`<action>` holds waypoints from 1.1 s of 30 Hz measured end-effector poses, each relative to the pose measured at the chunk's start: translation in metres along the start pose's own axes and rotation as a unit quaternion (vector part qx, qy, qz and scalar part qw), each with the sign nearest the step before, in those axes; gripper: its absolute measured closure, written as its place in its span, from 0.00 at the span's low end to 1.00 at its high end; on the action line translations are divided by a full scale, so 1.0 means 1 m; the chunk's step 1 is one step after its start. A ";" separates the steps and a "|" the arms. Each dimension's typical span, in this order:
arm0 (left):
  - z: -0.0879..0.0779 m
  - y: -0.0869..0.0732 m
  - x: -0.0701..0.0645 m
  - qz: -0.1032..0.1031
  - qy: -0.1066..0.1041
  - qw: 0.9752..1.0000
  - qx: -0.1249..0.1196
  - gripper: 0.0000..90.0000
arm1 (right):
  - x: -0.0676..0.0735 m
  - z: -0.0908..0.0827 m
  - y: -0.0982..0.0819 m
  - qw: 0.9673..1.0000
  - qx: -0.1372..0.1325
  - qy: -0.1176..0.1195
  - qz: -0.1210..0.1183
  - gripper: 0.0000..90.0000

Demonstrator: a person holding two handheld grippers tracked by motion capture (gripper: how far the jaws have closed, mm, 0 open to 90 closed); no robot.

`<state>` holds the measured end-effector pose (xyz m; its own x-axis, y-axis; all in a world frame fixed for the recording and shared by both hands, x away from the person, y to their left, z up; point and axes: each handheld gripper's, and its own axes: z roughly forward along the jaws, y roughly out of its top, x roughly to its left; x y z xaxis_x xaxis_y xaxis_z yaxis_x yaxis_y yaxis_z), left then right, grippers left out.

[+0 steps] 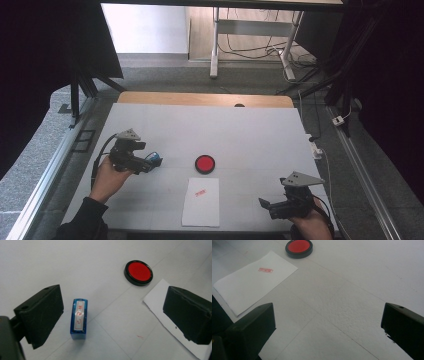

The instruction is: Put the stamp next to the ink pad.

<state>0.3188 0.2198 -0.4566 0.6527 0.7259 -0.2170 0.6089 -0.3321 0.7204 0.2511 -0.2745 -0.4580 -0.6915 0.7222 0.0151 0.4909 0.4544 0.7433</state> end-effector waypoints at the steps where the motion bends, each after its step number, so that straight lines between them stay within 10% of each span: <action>1: -0.002 -0.001 -0.002 0.000 0.001 1.000 -0.001 0.03 | 0.000 0.000 0.000 1.000 -0.001 0.000 -0.001 0.00; 33: -0.061 -0.056 -0.039 -0.001 -0.009 0.999 -0.048 0.00 | -0.001 0.001 0.000 1.000 0.002 0.002 0.002 0.00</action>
<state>0.2319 0.2462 -0.4480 0.6595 0.7156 -0.2302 0.5652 -0.2700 0.7795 0.2520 -0.2744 -0.4584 -0.6914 0.7221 0.0211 0.4963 0.4535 0.7403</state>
